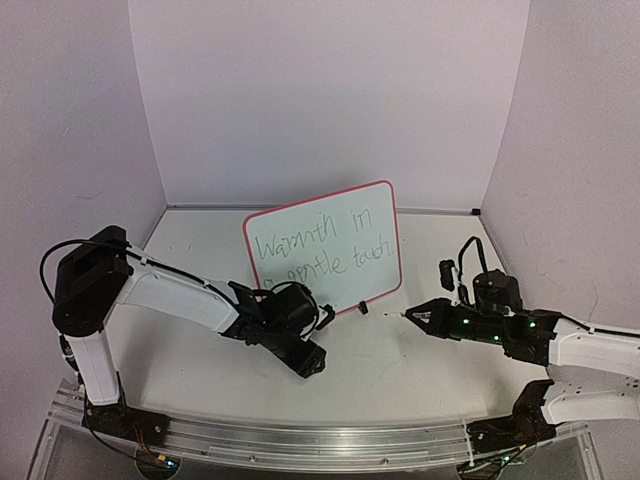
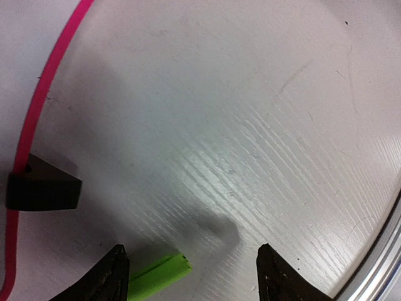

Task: Write a sentence on the whiteboard
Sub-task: Pick up the pen cap from the center of the board.

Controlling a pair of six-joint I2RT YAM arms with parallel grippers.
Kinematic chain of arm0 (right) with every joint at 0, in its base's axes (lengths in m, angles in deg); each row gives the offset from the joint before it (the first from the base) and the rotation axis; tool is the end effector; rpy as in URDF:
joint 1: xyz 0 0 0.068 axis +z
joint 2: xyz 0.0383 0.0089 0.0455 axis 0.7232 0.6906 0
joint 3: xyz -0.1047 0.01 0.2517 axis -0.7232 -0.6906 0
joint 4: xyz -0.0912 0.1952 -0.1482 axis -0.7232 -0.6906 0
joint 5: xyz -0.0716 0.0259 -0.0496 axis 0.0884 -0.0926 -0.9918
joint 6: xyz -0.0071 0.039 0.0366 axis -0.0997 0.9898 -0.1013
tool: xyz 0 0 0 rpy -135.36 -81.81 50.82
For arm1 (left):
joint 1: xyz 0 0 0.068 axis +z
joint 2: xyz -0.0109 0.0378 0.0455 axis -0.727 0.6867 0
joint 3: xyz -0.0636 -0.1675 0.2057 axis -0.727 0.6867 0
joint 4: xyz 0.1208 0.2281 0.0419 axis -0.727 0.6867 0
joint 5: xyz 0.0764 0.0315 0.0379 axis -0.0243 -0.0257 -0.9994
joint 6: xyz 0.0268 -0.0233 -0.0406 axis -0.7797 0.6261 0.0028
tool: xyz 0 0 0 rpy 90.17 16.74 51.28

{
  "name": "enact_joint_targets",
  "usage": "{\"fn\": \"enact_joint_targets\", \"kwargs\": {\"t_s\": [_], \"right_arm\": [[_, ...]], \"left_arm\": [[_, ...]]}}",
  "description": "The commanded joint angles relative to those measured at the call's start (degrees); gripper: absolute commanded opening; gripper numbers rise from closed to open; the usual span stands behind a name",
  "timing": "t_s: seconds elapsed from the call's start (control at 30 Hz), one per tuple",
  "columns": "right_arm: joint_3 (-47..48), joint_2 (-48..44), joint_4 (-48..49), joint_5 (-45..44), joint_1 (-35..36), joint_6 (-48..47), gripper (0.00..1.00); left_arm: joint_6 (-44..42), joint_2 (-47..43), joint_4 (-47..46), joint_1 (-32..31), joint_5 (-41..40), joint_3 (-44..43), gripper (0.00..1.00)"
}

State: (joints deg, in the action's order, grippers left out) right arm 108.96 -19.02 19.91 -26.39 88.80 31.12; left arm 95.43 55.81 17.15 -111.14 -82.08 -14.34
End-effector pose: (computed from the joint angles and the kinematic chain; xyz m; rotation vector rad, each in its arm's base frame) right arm 0.1458 0.1430 0.2102 -0.1583 2.1763 1.0920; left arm 0.1553 -0.3304 0.1371 1.0573 2.5384 -0.5439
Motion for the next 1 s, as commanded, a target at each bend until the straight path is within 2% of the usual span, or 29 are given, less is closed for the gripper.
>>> {"fn": "enact_joint_targets", "kwargs": {"t_s": [0.0, 0.27, 0.4, 0.67, 0.97], "right_arm": [[1.77, -0.23, 0.15, -0.13, 0.36, -0.63, 0.00], [1.38, -0.84, 0.12, -0.22, 0.33, -0.37, 0.00], [1.17, -1.02, 0.12, -0.23, 0.33, -0.20, 0.00], [1.07, -1.37, 0.04, -0.49, 0.32, -0.10, 0.00], [1.24, -2.04, -0.96, -0.63, 0.32, -0.28, 0.00]], "left_arm": [[-1.27, -1.28, 1.61, -2.50, 1.87, 1.68, 0.69], [0.60, -2.94, 5.59, -5.64, -1.24, 2.61, 0.69], [1.36, -3.15, 7.41, -6.72, -4.10, 2.45, 0.65], [1.78, -1.92, 10.32, -7.01, -8.41, 0.74, 0.42], [2.61, -1.41, 11.20, -7.13, -6.92, 0.84, 0.16]]}}
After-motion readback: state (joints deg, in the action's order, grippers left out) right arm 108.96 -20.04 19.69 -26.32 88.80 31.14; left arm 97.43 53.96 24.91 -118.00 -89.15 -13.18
